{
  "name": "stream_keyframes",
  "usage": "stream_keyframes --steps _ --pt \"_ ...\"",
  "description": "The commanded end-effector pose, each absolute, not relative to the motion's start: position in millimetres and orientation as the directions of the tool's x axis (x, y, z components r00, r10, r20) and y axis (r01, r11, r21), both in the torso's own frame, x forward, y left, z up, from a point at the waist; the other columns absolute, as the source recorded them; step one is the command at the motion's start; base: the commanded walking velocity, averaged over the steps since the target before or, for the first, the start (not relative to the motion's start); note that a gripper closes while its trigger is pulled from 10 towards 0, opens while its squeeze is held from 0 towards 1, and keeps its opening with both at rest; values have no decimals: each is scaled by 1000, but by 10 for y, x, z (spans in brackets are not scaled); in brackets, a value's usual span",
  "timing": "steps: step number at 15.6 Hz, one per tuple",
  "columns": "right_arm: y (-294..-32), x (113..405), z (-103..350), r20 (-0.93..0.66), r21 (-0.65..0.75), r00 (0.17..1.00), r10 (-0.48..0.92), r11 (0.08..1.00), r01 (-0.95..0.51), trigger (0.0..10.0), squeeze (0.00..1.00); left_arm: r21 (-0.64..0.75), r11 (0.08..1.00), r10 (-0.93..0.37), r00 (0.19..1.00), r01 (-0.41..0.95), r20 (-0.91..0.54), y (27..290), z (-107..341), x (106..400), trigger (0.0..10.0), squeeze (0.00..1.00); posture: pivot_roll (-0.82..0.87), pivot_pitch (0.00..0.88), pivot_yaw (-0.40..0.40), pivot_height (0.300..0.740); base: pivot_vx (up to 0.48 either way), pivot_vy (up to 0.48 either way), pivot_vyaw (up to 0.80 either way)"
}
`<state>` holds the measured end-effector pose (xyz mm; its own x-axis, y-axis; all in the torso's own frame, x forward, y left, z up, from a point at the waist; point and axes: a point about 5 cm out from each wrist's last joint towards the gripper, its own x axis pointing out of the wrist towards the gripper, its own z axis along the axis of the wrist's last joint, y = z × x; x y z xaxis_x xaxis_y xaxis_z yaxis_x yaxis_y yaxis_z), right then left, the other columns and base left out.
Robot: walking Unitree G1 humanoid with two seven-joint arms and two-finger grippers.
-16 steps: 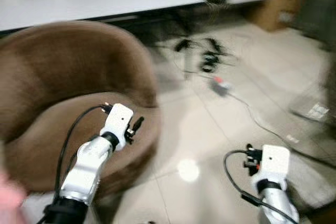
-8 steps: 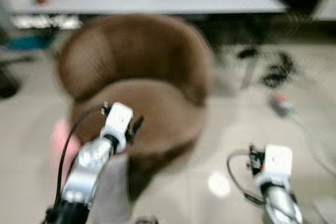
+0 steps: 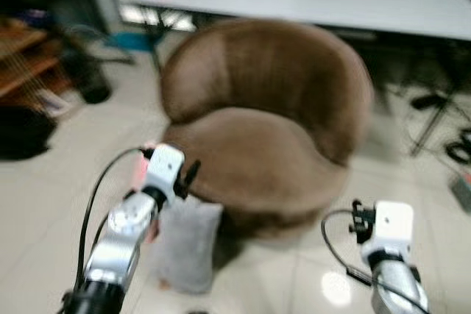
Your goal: Move the pillow to the sofa from floor
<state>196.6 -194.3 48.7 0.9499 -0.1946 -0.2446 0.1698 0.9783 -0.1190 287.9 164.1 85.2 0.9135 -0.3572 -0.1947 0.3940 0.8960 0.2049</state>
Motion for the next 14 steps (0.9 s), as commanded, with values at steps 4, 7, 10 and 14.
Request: stream_keyframes --steps 4,7,10,14 --pt "-1856 2000 511 -230 -93 960 -161 985 143 10000 0 184 889 -390 904 418 -174 1661 900 2869 10000 0 37 8 -2 740 169 0 800" --pt "-1847 1987 506 -230 -91 960 -161 985 144 10000 0 186 878 -409 894 440 -182 1628 889 2848 10000 0 33 14 6 740 360 0 800" --pt "-1852 1991 512 -227 -98 956 -187 981 169 10000 0 186 876 -414 892 445 -182 1622 891 2861 10000 0 28 16 7 740 358 0 800" --pt "-1928 2005 494 -238 -73 939 -247 969 236 10000 0 189 874 -418 890 449 -182 1611 892 2862 10000 0 29 14 4 740 360 0 0"
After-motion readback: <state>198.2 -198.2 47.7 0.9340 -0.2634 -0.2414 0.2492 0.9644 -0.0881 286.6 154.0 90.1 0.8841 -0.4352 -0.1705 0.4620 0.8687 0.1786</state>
